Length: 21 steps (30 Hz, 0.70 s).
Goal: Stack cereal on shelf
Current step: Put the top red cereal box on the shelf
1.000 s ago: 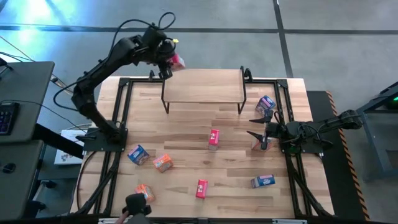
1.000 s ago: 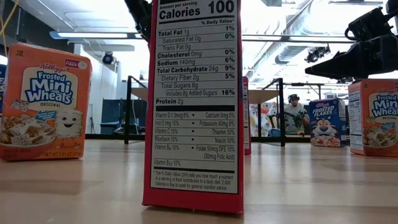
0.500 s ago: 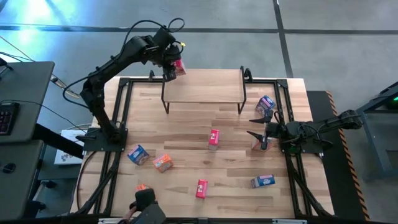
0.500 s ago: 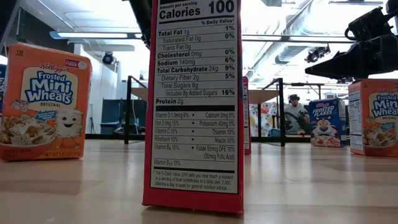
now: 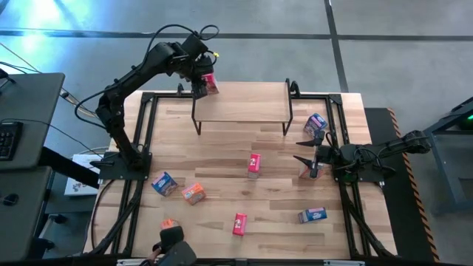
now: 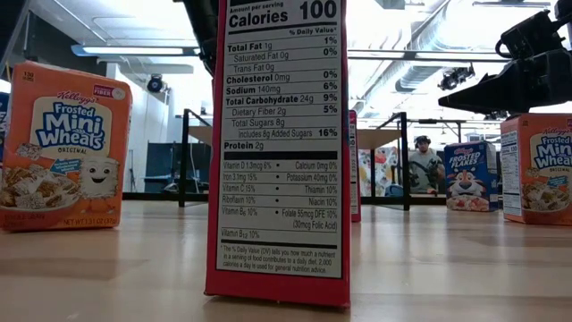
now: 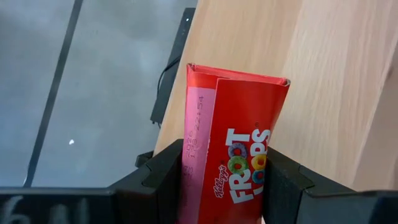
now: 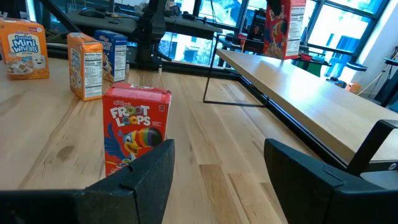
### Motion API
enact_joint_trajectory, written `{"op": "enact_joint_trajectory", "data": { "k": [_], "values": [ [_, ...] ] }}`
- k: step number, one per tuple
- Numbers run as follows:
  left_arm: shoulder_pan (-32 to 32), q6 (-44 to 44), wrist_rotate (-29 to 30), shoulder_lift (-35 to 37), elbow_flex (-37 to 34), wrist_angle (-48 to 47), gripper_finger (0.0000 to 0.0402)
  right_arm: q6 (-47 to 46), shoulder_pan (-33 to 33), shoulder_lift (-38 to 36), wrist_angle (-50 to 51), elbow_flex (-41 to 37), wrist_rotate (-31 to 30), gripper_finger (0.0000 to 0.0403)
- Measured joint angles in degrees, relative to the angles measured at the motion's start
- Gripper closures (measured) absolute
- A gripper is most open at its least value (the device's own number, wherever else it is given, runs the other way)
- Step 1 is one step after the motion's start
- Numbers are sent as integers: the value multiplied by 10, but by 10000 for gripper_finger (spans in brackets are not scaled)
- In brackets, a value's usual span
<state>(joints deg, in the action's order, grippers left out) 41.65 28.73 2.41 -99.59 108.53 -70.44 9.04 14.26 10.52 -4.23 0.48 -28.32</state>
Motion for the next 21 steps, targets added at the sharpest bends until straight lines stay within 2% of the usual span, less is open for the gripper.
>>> {"op": "enact_joint_trajectory", "data": {
  "k": [21],
  "values": [
    [3,1,-9,-18,1,1,243,0,0,0,0,0,0,162]
  ]
}}
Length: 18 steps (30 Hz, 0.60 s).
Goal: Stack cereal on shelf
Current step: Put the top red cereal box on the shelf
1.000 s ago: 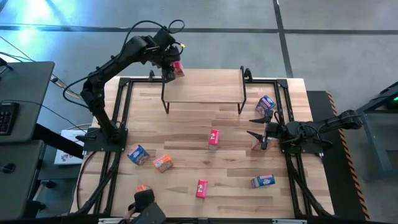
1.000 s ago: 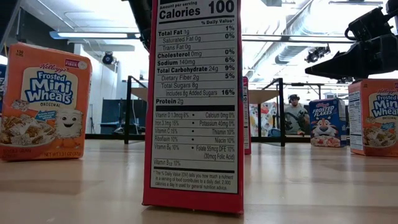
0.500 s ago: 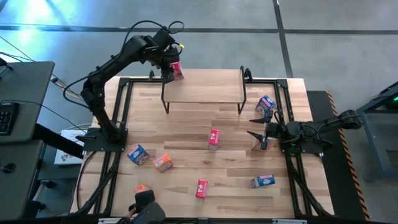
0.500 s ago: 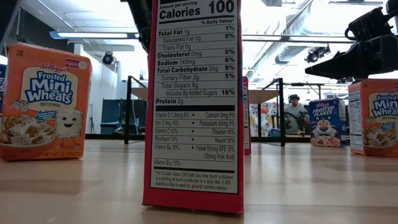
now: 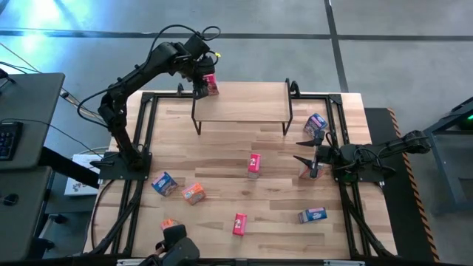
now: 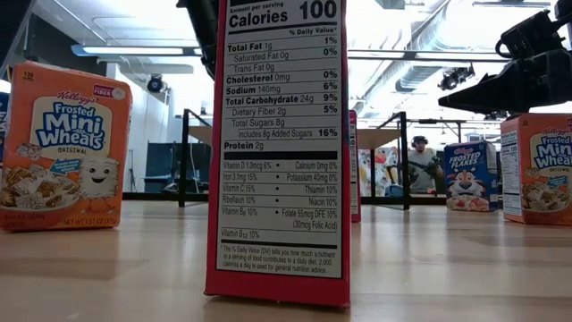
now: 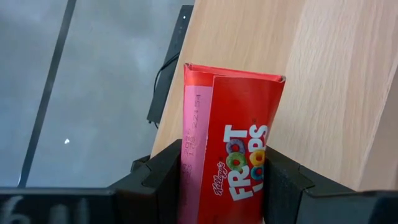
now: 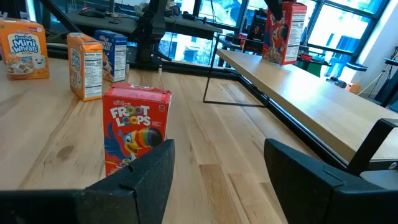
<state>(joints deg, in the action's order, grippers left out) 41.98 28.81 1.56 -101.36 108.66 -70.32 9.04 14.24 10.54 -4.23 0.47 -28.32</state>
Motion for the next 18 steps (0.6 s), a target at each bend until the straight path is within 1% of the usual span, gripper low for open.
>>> {"op": "enact_joint_trajectory", "data": {
  "k": [11,18],
  "values": [
    [5,4,-18,0,-1,1,241,0,0,0,0,0,0,162],
    [5,8,-18,-3,-3,-1,208,0,0,0,0,0,0,162]
  ]
}}
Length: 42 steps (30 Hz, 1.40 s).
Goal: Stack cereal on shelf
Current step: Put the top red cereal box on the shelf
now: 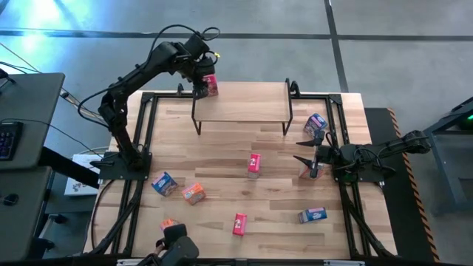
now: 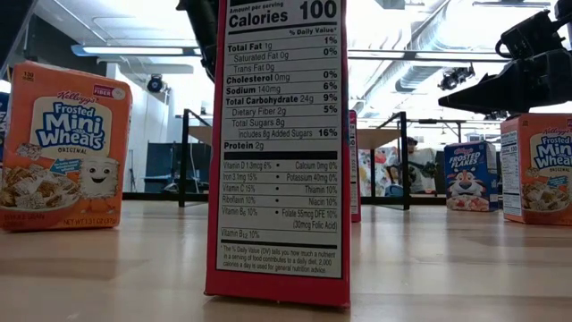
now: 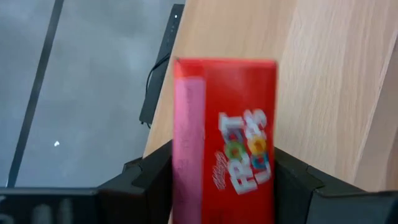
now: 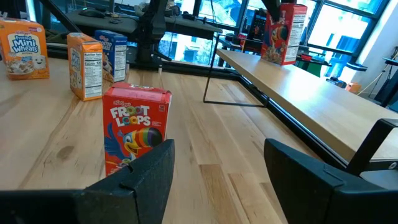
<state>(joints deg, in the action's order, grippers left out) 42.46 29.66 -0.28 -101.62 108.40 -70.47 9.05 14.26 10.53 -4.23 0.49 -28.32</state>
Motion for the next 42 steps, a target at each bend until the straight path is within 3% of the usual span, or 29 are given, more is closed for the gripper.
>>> {"op": "enact_joint_trajectory", "data": {
  "k": [42],
  "values": [
    [3,0,21,25,27,8,199,0,0,0,0,0,0,162]
  ]
}}
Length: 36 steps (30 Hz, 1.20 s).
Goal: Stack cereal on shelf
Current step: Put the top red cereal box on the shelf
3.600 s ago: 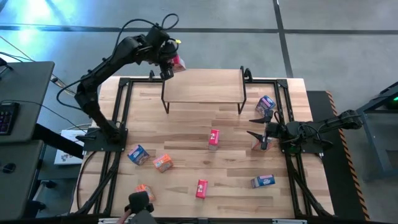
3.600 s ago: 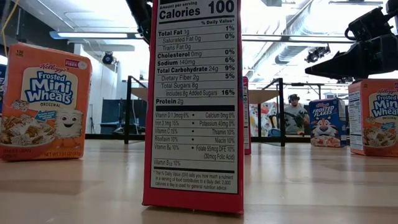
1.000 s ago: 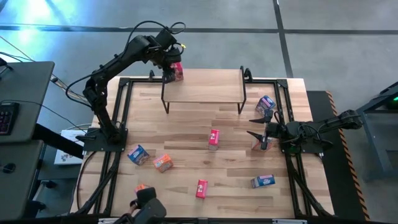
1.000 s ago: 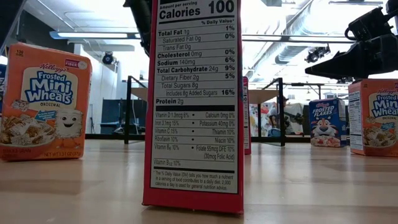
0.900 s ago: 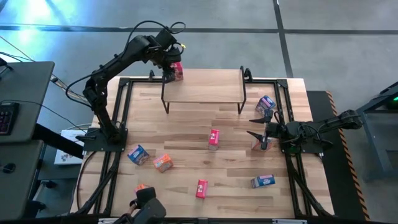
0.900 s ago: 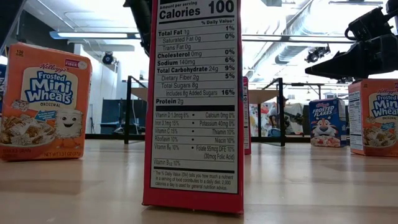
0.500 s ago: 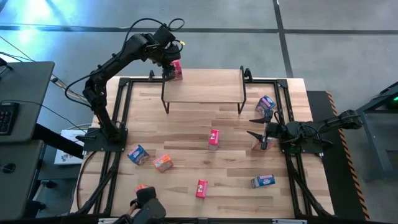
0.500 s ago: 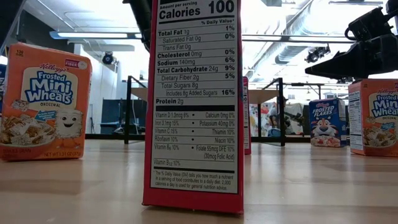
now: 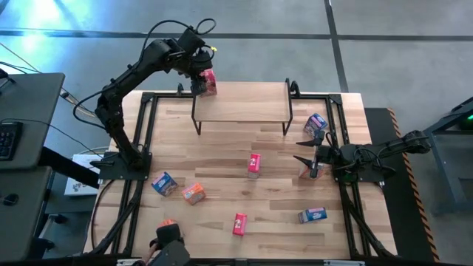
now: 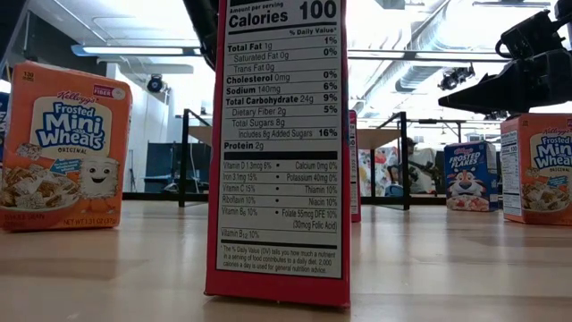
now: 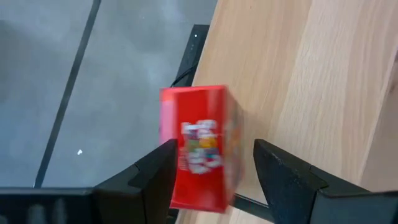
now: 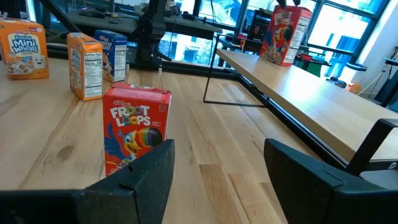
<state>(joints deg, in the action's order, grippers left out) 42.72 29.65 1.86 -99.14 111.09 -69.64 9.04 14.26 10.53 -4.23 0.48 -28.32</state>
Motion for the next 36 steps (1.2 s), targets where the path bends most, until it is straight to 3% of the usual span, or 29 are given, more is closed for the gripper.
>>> {"op": "enact_joint_trajectory", "data": {
  "k": [10,18,23,36],
  "values": [
    [0,-36,24,43,0,-9,199,0,0,0,0,0,0,162],
    [-1,-126,67,59,-1,-100,199,0,0,0,0,0,0,162],
    [-9,-125,75,58,-37,-105,199,0,0,0,0,0,0,162],
    [-4,-82,74,58,-101,-17,199,0,0,0,0,0,0,162]
  ]
}}
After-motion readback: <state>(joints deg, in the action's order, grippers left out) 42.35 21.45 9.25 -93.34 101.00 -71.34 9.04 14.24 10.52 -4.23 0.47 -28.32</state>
